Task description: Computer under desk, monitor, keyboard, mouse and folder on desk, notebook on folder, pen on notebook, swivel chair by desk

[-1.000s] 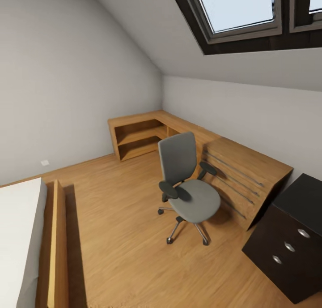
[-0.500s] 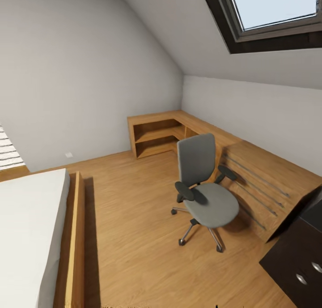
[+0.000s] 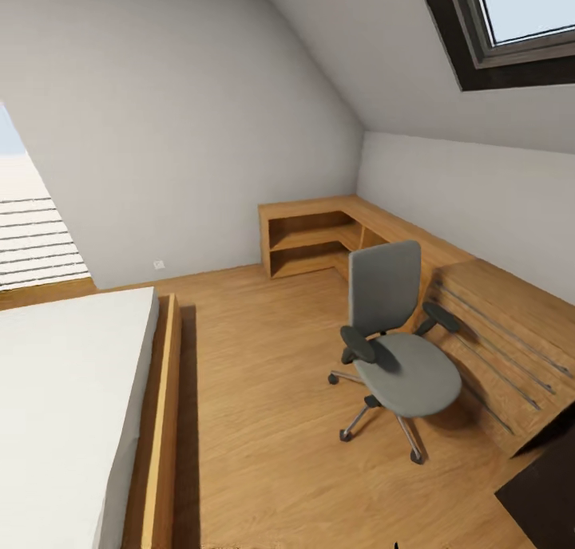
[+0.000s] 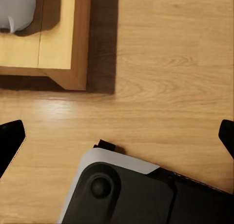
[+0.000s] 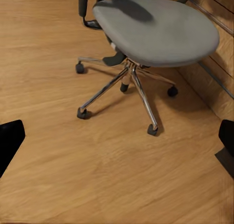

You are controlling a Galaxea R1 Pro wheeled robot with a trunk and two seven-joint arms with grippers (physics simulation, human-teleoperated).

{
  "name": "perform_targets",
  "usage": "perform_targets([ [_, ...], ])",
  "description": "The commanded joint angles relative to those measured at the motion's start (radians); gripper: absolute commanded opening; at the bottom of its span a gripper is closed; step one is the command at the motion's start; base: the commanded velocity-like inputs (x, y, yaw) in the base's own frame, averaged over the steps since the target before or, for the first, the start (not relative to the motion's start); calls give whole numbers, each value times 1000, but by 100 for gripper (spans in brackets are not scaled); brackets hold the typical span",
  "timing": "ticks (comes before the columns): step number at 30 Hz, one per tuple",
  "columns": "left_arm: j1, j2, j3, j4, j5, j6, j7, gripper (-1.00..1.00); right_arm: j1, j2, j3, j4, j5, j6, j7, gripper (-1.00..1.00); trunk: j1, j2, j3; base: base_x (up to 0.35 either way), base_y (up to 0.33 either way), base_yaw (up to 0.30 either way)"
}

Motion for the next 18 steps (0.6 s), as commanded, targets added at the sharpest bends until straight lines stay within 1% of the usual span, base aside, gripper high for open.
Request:
perform_targets([
  [1,-1,1,-9,-1,3,-9,8,100,0,-1,10,-1,-4,-1,-5,100,1,-2,-3,0,0,251],
  [3,-1,1,-10,0,3,-28,8,100,0,-1,10,0,-2,-1,-4,100,1,-2,-4,0,0,235],
  [4,-1,1,-10,2,-4,-44,8,100,0,-1,11,6,-1,-1,-2,100,1,-2,-4,31,0,100],
  [6,-1,1,-11,2,-20,-50,8,100,0,-1,10,12,-1,-1,-1,100,1,-2,-4,142,0,58],
  [7,-1,0,-11,3,-34,-53,8,100,0,-1,10,14,-1,-1,-1,100,1,-2,-4,219,0,33],
  [8,-1,0,-11,3,-55,-55,9,100,0,-1,10,17,-1,-1,-1,100,1,-2,-5,269,0,17],
  [12,-1,0,-9,4,-79,-59,10,100,0,1,11,18,-1,-1,-3,100,1,-2,-5,295,0,9],
  [15,-1,0,-10,4,-83,-59,9,100,0,1,11,18,-1,-1,-4,100,1,-2,-5,316,-2,22],
  [18,-1,-1,-10,4,-85,-60,8,100,0,0,11,18,-2,-1,-5,100,1,-2,-5,319,-41,157],
])
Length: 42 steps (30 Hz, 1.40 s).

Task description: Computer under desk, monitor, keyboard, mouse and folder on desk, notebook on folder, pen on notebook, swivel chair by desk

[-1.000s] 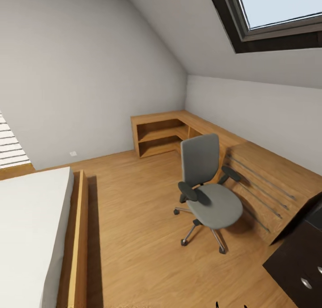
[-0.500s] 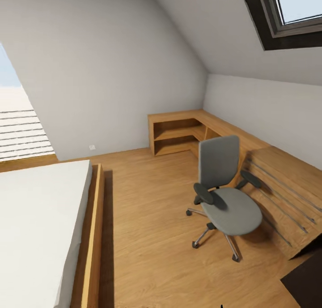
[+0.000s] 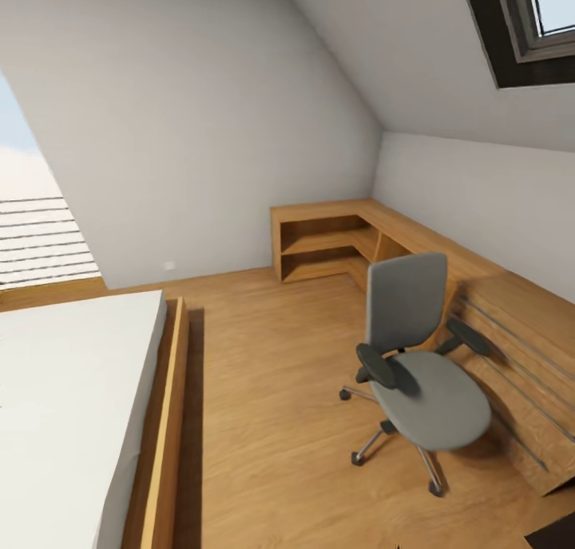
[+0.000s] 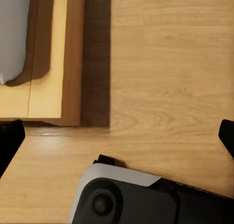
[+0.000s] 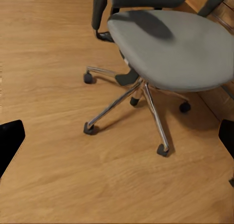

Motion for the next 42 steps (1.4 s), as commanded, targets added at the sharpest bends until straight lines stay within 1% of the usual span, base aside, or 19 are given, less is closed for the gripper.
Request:
perform_targets([
  [1,-1,1,-9,-1,2,-3,8,100,0,0,9,-1,-5,-1,-6,100,1,-2,-2,319,-73,211],
  [6,-1,0,-9,-1,-7,-3,8,100,0,1,9,-1,-5,-1,-7,100,1,-2,-2,300,-118,242],
  [10,-1,0,-8,-1,-59,-2,8,100,0,1,9,-1,-4,-1,-7,100,1,-2,-2,161,-111,266],
  [13,-1,0,-7,-1,-78,-2,8,100,0,0,9,-1,-4,-1,-7,100,1,-2,-2,58,-41,271],
  [16,-1,0,-6,-1,-86,-2,8,100,0,-1,8,0,-4,-1,-7,100,1,-2,-2,56,-18,257],
  [21,-1,0,-6,0,-90,-2,8,100,0,-2,8,0,-4,-1,-6,100,1,-2,-2,225,-98,100],
  [31,-1,-3,-7,0,-93,-2,8,100,1,-2,9,8,-2,-1,0,100,1,-2,-2,273,-167,16],
  [42,-1,-3,-7,0,-91,-2,8,100,1,-2,11,21,2,-1,2,100,1,-2,-2,82,-30,1],
])
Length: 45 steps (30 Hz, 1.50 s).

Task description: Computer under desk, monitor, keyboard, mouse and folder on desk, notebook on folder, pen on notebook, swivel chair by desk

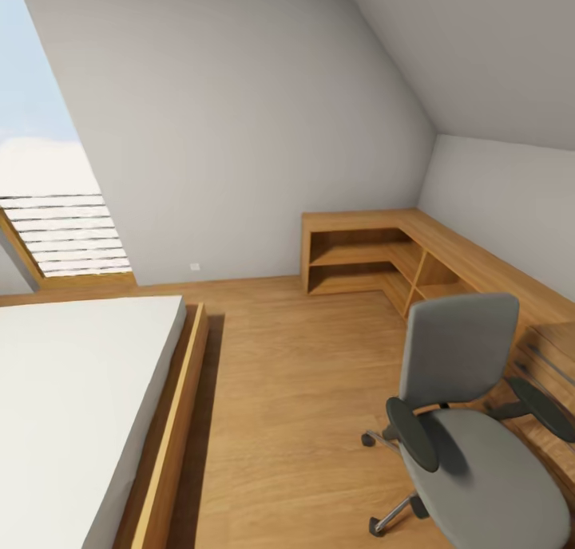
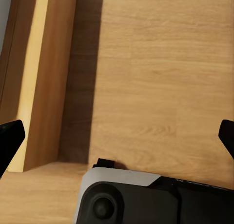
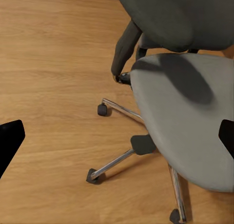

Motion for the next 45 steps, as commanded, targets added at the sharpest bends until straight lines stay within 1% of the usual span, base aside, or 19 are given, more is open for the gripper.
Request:
perform_targets([
  [1,-1,1,-9,-1,3,-3,8,100,-1,1,9,0,-5,-2,-6,100,1,-2,-2,252,-1,17],
  [5,-1,1,-9,-1,2,-3,8,100,-1,2,9,0,-6,-2,-6,100,1,-2,-2,148,-1,110],
  [17,-1,1,-8,-1,2,-3,8,100,-1,0,7,0,-7,-2,-6,100,1,-2,-2,67,0,200],
  [45,-1,1,-9,-1,2,-3,8,100,-1,-1,8,0,-7,-2,-6,100,1,-2,-2,315,0,10],
])
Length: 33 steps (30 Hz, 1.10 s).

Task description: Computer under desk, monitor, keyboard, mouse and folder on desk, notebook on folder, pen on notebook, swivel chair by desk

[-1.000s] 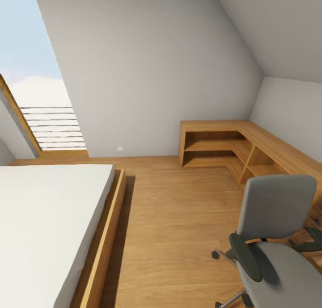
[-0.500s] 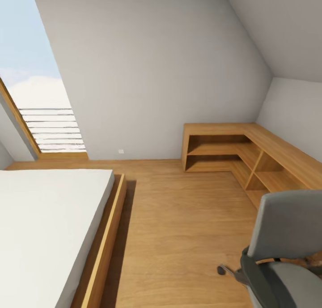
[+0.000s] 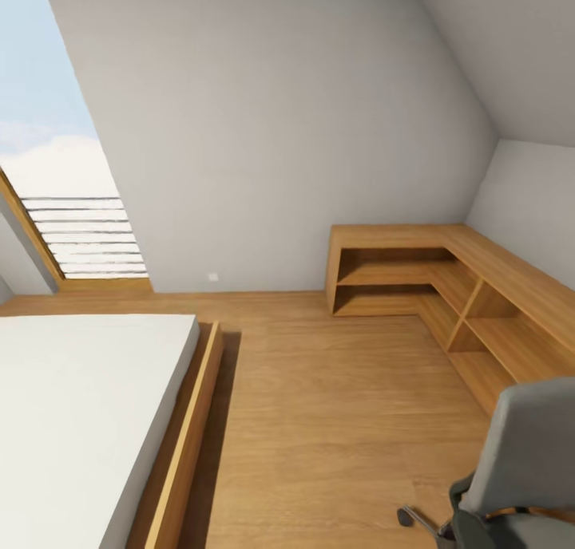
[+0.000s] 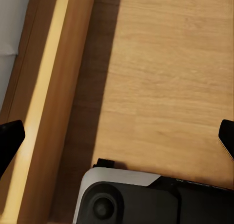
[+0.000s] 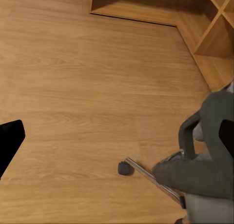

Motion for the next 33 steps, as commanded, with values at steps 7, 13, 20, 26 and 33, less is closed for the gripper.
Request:
perform_targets([
  [7,-1,1,-9,0,3,-2,8,100,-1,0,8,1,-4,-2,-5,100,1,-2,-2,329,0,0],
  [13,-1,1,-9,0,4,-1,8,100,-1,0,9,1,-4,-1,-5,100,1,-2,-2,329,0,0],
  [20,-1,1,-9,1,4,-1,8,100,-1,0,9,1,-3,-1,-4,100,1,-2,-2,329,0,0],
  [26,-1,1,-9,1,4,-1,8,100,-1,0,9,1,-2,0,-4,100,1,-2,-2,329,0,0],
  [33,-1,1,-9,1,4,-1,8,100,-1,0,9,1,-2,0,-4,100,1,-2,-2,329,0,0],
])
